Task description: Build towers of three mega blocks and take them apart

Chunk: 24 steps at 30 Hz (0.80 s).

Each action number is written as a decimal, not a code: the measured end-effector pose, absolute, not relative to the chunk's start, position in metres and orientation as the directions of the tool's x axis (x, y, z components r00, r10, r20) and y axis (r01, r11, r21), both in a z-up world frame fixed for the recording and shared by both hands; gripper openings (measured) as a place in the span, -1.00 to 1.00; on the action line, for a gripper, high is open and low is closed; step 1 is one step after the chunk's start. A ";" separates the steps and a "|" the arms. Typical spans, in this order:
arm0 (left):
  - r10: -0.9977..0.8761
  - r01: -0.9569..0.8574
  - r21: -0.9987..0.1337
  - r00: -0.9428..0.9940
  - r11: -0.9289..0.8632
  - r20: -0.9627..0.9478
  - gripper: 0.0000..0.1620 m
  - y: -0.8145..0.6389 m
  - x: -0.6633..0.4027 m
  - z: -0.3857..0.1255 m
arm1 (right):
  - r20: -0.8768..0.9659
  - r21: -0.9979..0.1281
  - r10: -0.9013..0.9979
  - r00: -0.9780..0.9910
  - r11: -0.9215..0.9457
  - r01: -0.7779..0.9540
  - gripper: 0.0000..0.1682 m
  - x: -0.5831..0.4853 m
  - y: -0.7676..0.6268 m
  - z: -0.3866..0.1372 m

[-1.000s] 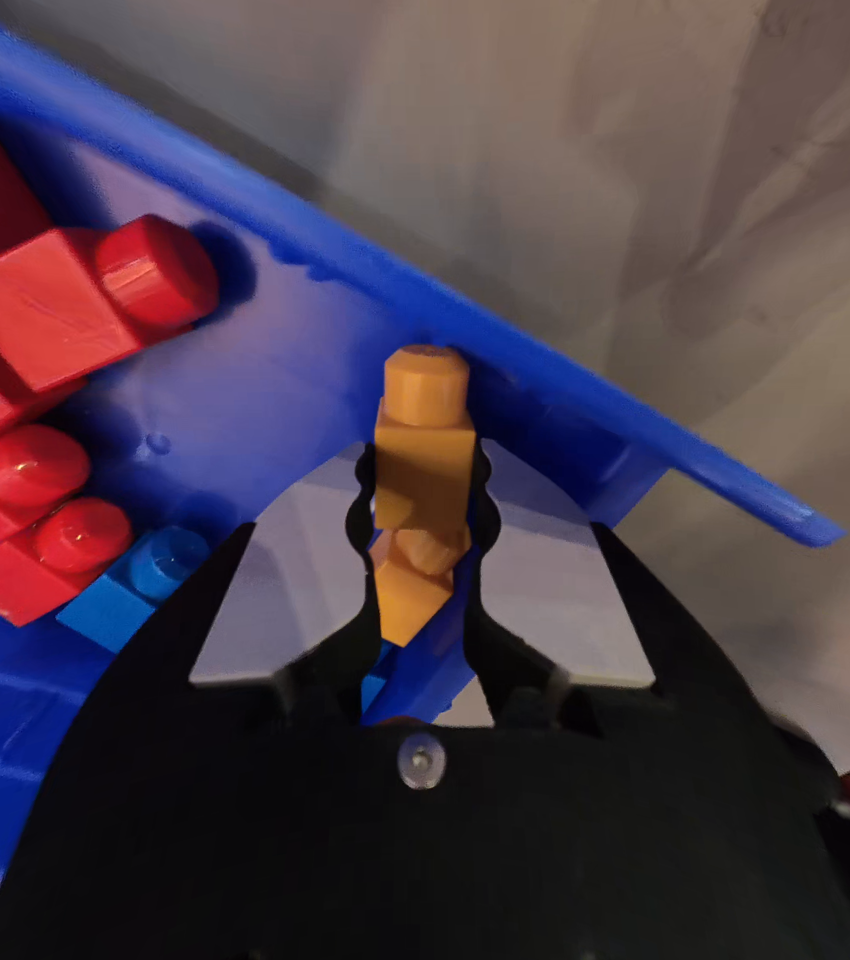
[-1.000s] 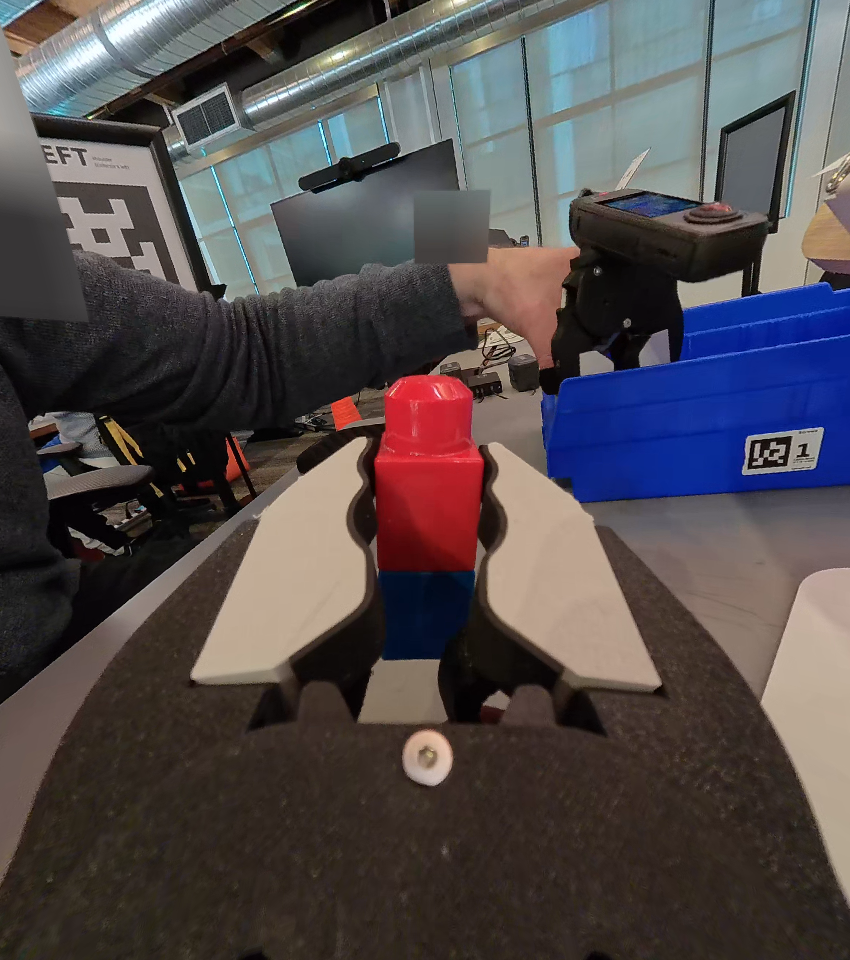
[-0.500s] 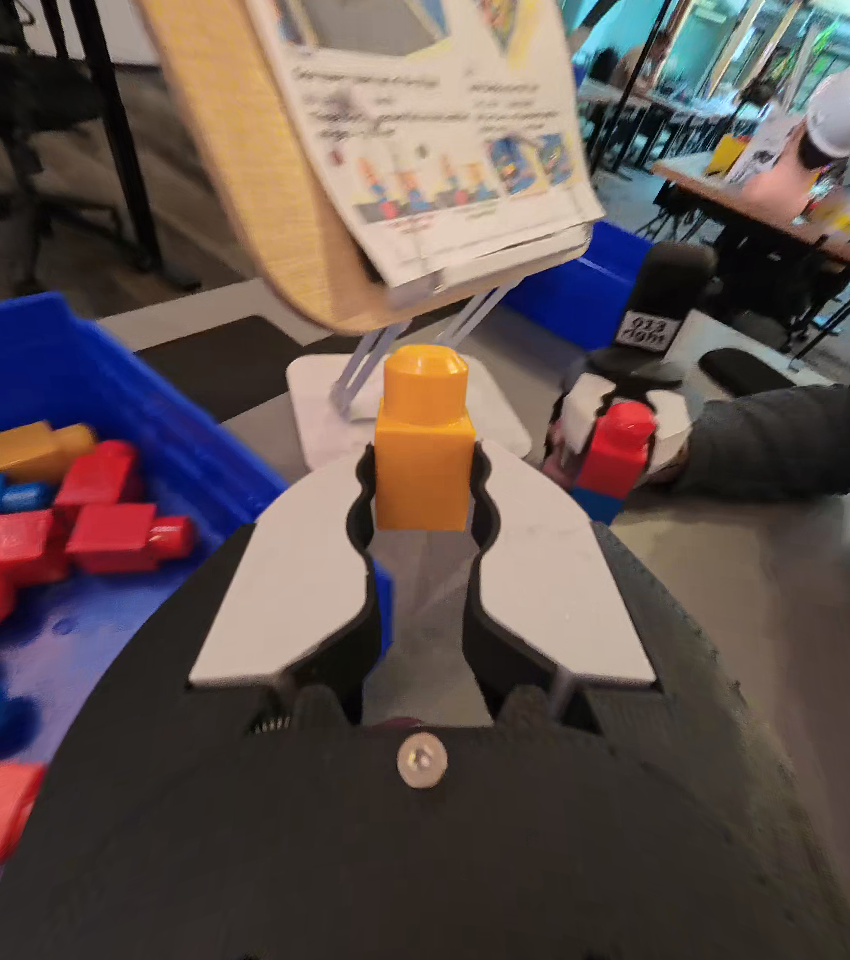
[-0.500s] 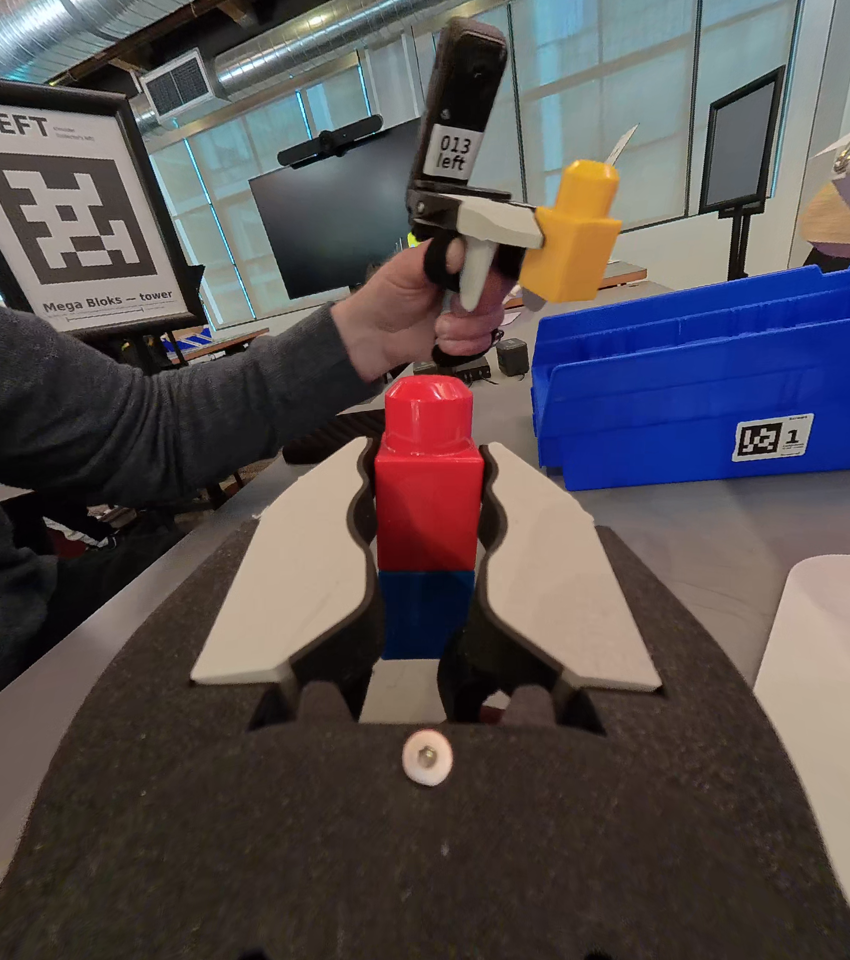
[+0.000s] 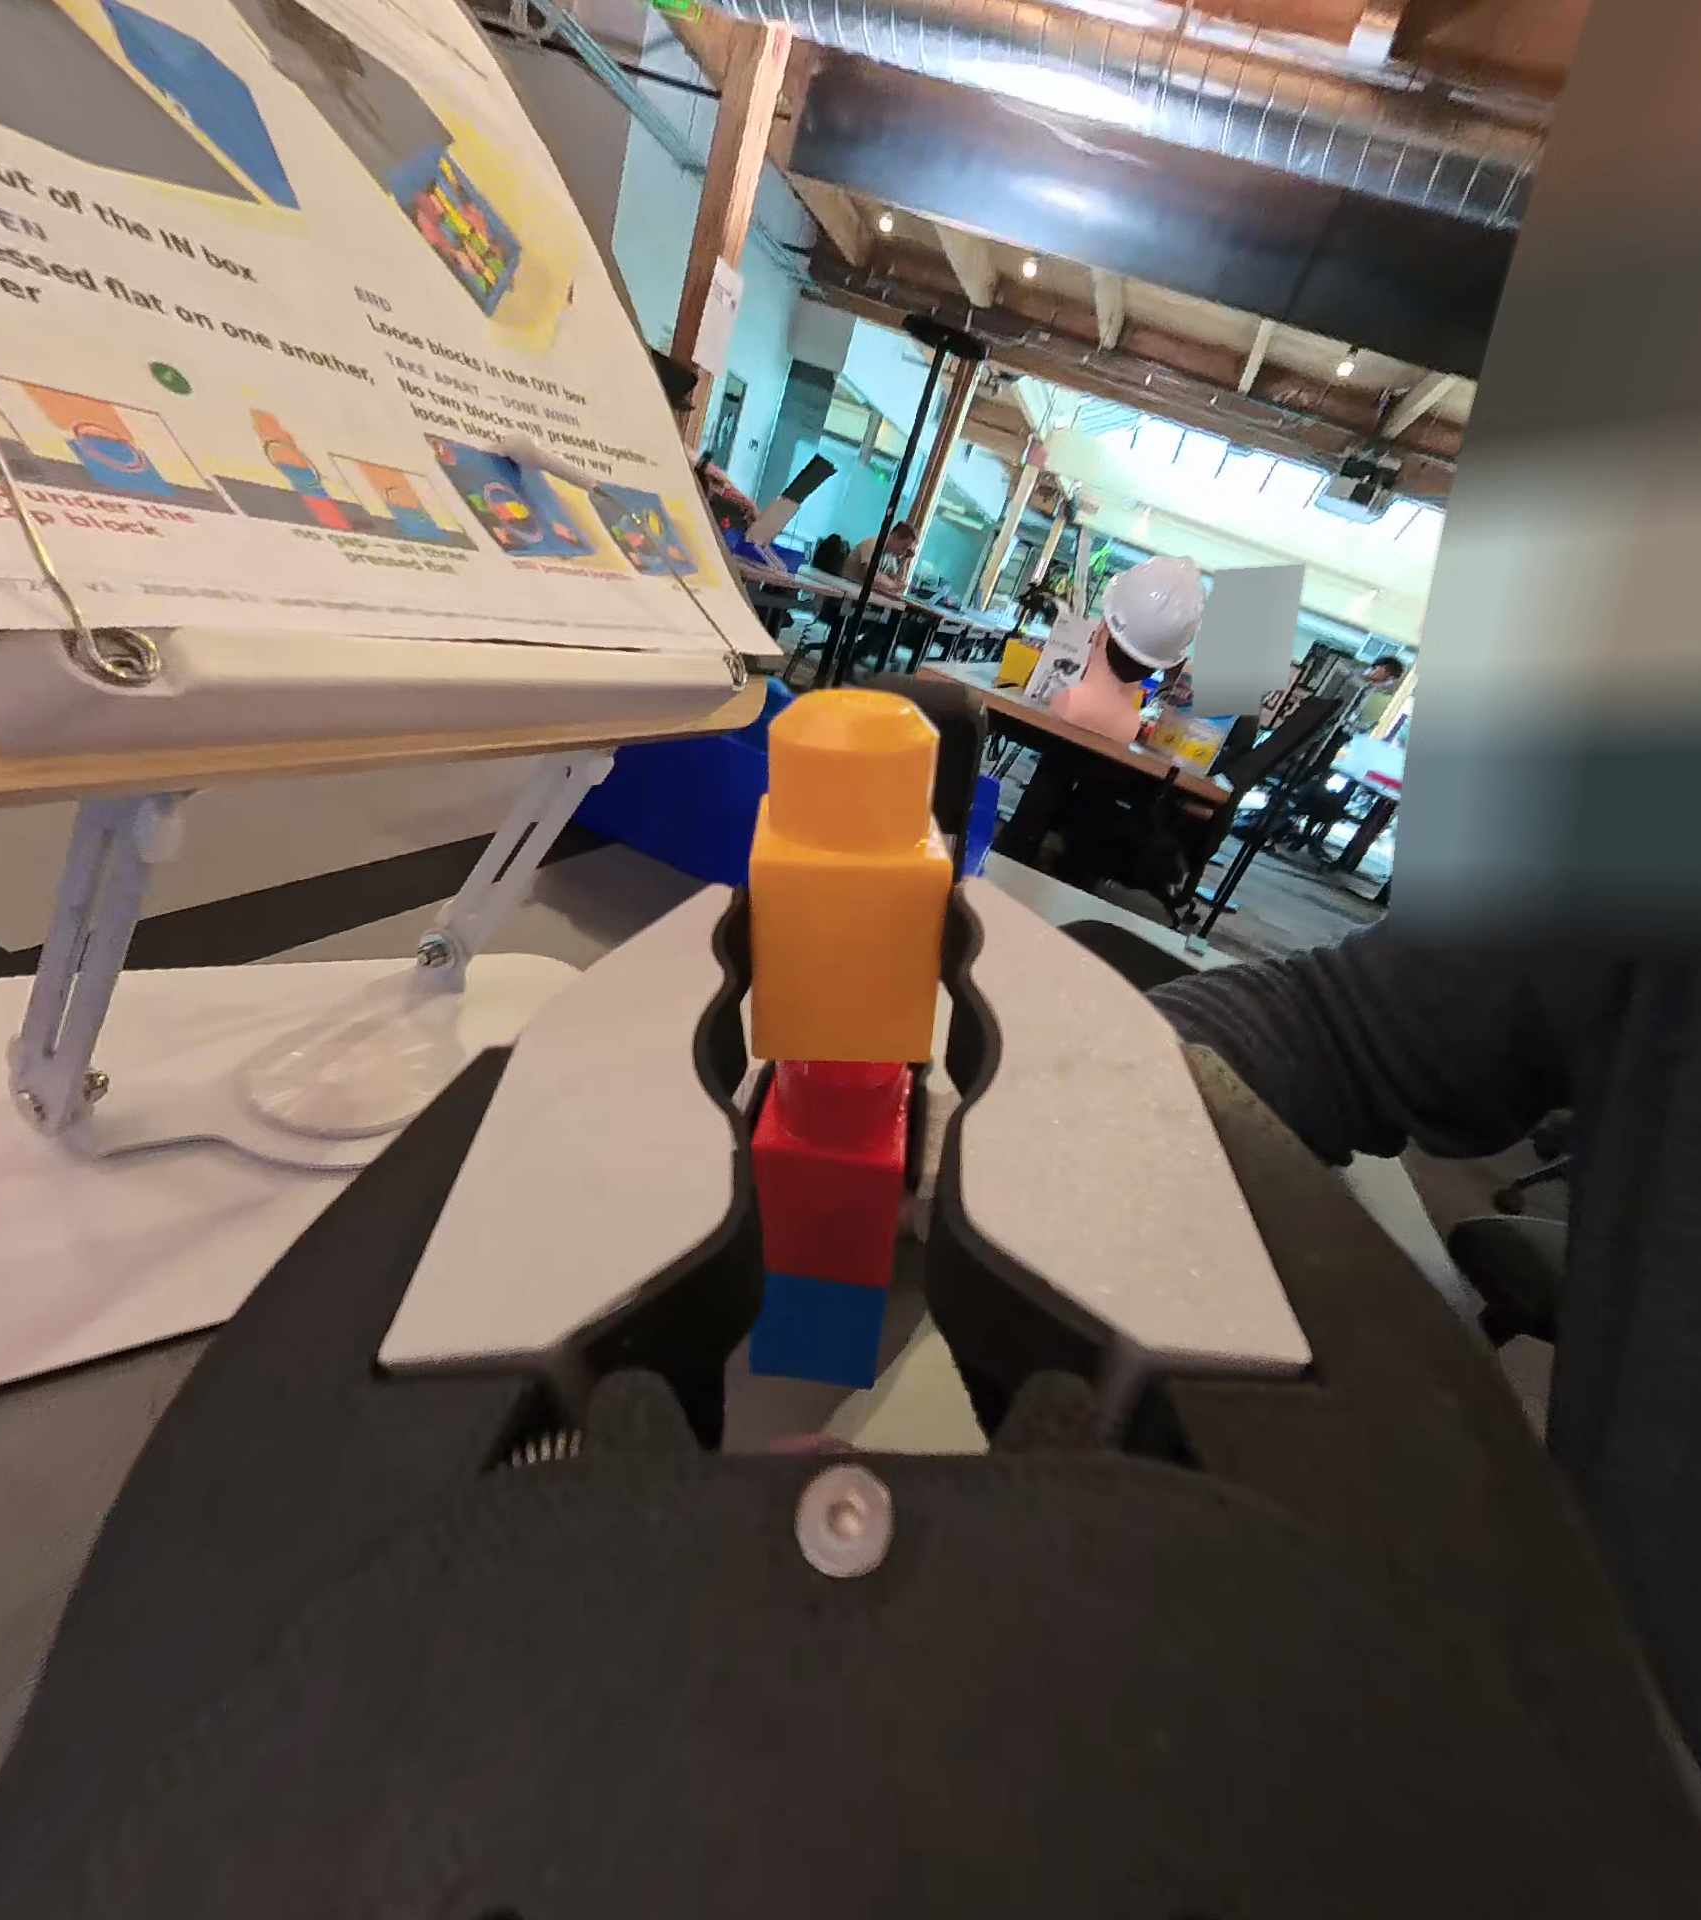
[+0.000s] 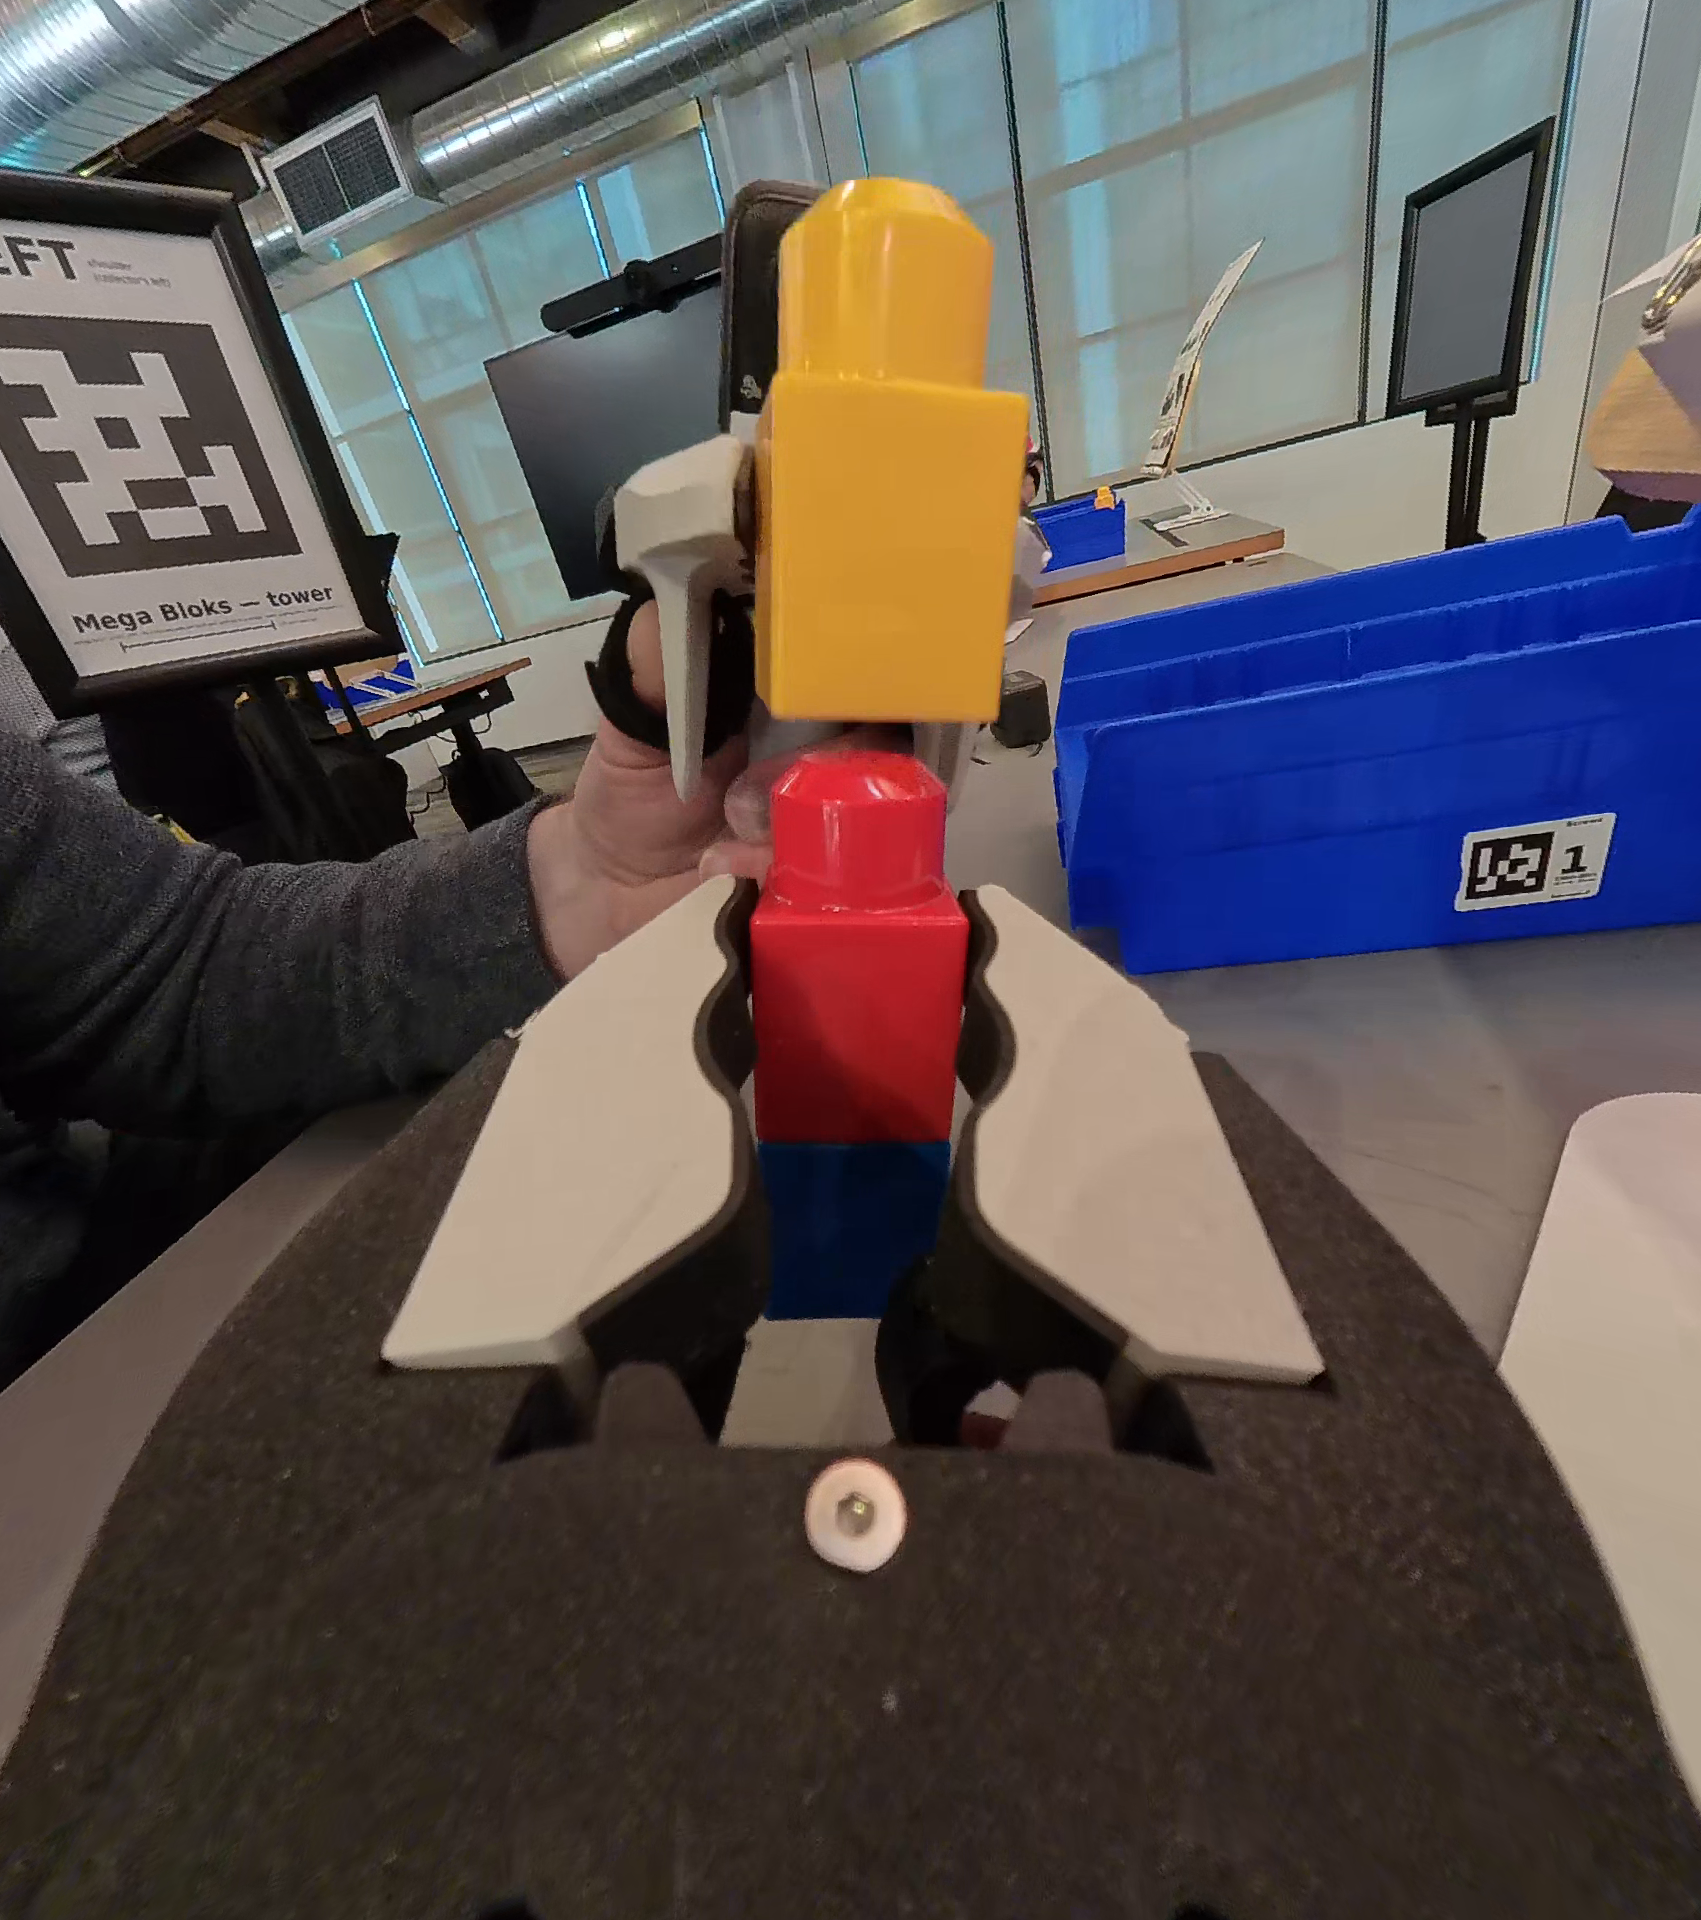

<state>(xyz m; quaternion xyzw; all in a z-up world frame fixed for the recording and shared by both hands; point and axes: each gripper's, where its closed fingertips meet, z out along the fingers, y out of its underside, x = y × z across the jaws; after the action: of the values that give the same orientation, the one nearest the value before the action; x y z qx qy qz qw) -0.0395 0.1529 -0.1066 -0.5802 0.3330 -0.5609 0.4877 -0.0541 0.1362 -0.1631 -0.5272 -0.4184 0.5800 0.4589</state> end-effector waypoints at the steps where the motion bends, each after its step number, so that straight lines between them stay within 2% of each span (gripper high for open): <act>1: -0.936 0.147 -0.945 0.154 -0.294 0.315 -0.57 0.153 -0.037 -0.109 | -0.227 -0.969 0.974 -0.023 -0.228 -0.090 -0.57 -0.054 0.136 -0.163; 24: -0.966 0.068 -0.968 0.070 -0.243 0.247 -0.57 0.142 -0.031 -0.135 | -0.246 -0.963 0.968 -0.057 -0.251 -0.100 -0.58 -0.051 0.134 -0.162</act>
<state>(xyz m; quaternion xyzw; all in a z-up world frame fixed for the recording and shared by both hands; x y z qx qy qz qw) -0.0313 0.1417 -0.1354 -0.5620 0.3994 -0.5527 0.4681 -0.0514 0.1339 -0.1619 -0.5203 -0.4168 0.5955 0.4484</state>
